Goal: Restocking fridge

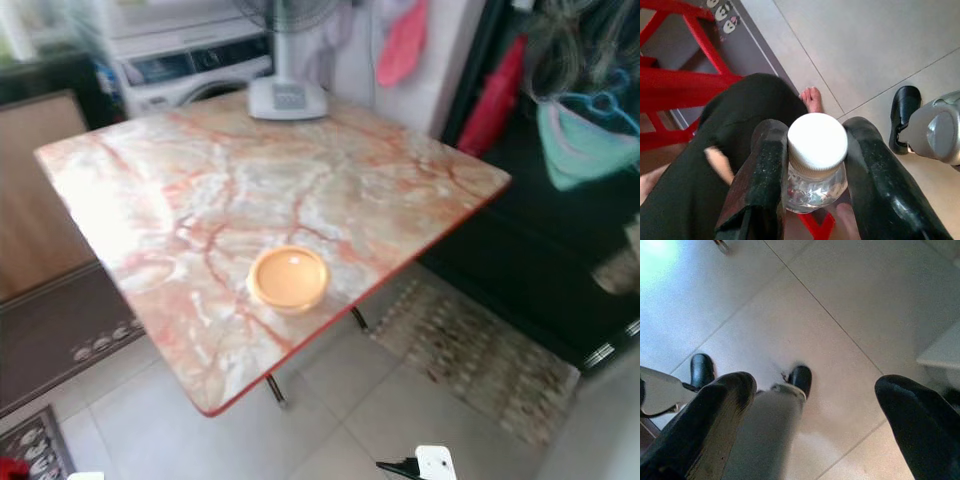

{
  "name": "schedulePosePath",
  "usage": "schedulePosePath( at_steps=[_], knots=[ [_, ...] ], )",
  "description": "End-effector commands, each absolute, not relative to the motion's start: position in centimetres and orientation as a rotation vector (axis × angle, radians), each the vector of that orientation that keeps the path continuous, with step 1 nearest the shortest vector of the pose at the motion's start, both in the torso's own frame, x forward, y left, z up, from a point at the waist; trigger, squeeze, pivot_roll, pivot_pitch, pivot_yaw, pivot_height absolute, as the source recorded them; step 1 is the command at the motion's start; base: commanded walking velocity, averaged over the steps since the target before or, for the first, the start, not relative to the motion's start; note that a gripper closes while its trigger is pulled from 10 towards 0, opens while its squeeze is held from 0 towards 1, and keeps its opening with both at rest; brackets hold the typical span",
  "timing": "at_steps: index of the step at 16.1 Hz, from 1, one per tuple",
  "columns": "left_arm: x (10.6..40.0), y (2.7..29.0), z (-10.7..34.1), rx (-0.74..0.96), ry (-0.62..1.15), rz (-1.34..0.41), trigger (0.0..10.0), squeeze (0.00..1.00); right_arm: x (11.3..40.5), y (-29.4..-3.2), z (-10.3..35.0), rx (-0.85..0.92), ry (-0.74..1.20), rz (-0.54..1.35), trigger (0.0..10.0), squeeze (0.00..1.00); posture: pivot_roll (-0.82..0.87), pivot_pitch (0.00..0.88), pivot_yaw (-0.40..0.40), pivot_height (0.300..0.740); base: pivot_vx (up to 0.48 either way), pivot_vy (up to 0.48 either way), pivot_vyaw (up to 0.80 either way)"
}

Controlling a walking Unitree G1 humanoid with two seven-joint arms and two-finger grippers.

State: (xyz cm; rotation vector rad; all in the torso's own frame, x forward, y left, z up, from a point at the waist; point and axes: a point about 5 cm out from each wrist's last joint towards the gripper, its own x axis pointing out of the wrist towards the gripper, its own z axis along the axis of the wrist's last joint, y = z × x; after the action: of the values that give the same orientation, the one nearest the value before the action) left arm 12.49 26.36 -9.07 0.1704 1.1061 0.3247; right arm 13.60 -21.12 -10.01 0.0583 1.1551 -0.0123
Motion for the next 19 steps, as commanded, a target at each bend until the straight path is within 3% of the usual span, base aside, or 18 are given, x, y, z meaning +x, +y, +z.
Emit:
schedulePosePath(
  at_steps=[1,11,15,19],
  knots=[
    [12.09,26.74,-9.08,0.172,1.117,0.346,10.0,0.0,13.52,-21.35,-9.99,0.055,1.158,-0.019,10.0,0.0,0.13,0.0,-0.009,0.74,0.0,0.255,0.0],
    [12.05,26.6,-9.16,0.187,1.135,0.327,10.0,0.0,13.79,-21.3,-9.91,0.068,1.142,-0.032,10.0,0.0,0.14,0.0,-0.014,0.74,0.0,0.0,-0.16],
    [12.49,26.59,-9.04,0.194,1.136,0.322,10.0,0.0,13.9,-21.32,-9.87,0.084,1.134,-0.049,10.0,0.0,0.13,0.0,-0.009,0.74,0.0,-0.419,0.0],
    [12.66,26.55,-9.0,0.193,1.133,0.318,10.0,0.0,14.05,-21.33,-9.82,0.07,1.139,-0.032,10.0,0.0,0.13,0.0,-0.012,0.74,0.0,-0.469,-0.73]
  ],
)
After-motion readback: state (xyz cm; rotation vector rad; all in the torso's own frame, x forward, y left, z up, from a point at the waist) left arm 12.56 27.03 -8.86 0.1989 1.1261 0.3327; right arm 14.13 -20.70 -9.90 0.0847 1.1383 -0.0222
